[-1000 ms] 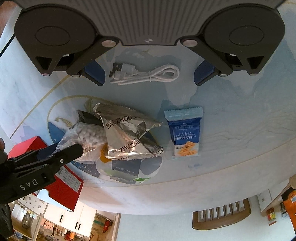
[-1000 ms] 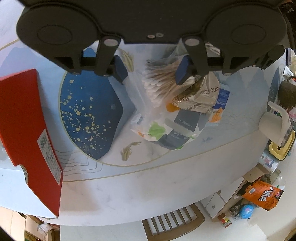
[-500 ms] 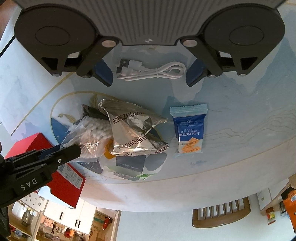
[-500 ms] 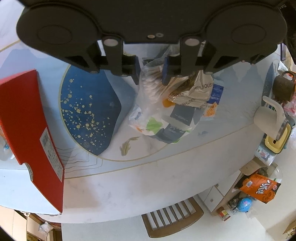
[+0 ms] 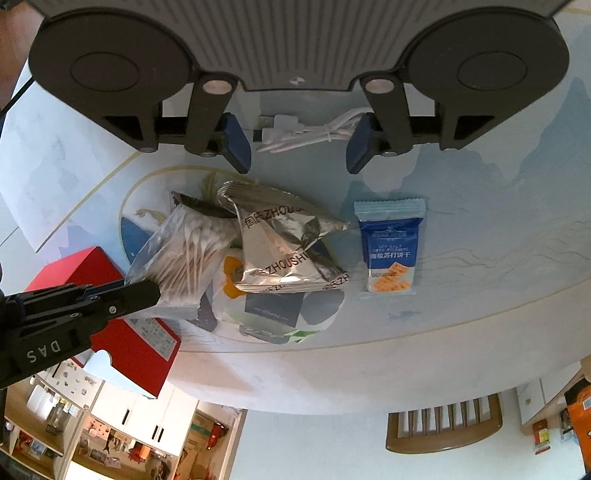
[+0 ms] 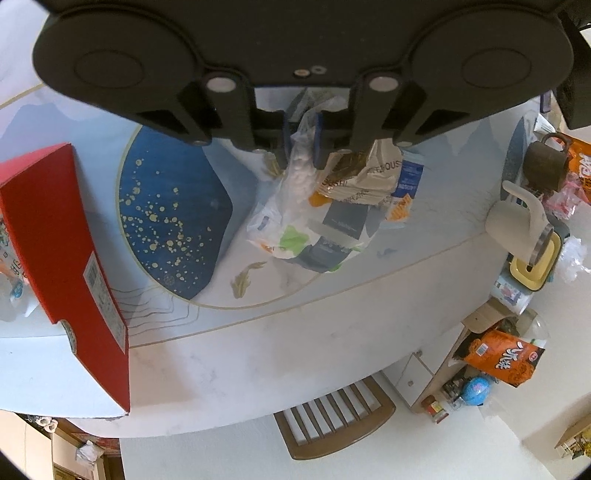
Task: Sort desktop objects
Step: 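Lift the cable and swab bag and carry both over the red box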
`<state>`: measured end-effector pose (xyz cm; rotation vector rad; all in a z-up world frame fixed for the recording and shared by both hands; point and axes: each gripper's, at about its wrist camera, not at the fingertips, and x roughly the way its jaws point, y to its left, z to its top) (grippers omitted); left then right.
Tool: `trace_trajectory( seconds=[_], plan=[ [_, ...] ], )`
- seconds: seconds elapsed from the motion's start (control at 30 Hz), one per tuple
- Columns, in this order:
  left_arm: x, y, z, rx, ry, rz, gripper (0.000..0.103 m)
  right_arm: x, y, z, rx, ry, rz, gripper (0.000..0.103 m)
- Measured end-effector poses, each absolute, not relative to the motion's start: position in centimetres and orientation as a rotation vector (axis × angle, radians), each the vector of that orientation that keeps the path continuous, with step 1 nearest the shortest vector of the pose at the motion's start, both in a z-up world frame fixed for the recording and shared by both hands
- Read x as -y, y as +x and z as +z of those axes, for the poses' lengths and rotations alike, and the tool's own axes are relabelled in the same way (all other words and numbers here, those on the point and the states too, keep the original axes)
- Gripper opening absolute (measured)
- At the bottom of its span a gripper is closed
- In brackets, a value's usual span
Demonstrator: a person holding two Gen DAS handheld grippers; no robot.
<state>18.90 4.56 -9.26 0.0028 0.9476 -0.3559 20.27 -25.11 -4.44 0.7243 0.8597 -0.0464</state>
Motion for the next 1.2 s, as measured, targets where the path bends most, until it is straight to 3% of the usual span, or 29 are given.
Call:
trace_trajectory(
  seconds=[0.03, 0.37, 0.47, 0.5, 0.53, 0.73, 1.2],
  plan=[
    [-4.5, 18.9, -9.3, -0.951, 0.006, -0.356, 0.048, 25.2, 20.1, -4.3, -0.855, 0.724, -0.047, 0.01],
    [-5.3, 18.4, -8.4, -0.93, -0.013, -0.428, 0.043, 26.5, 18.1, -3.0, -0.784, 0.782, -0.046, 0.009],
    [-5.4, 18.0, -7.9, -0.908, 0.006, -0.476, 0.054, 26.8, 17.5, -2.8, -0.777, 0.789, -0.042, 0.009],
    [-5.4, 17.9, -7.8, -0.902, 0.023, -0.479, 0.065, 26.8, 17.3, -2.8, -0.776, 0.792, -0.042, 0.009],
    [-5.4, 17.9, -7.8, -0.894, 0.039, -0.478, 0.07, 26.8, 17.1, -2.8, -0.776, 0.794, -0.041, 0.009],
    [-5.5, 18.3, -8.5, -0.917, 0.126, -0.498, 0.077, 26.9, 15.8, -3.0, -0.781, 0.805, -0.048, 0.009],
    [-4.5, 17.7, -10.8, -0.929, 0.145, -0.37, 0.083, 26.9, 14.4, -3.4, -0.771, 0.818, -0.079, 0.009]
  ],
)
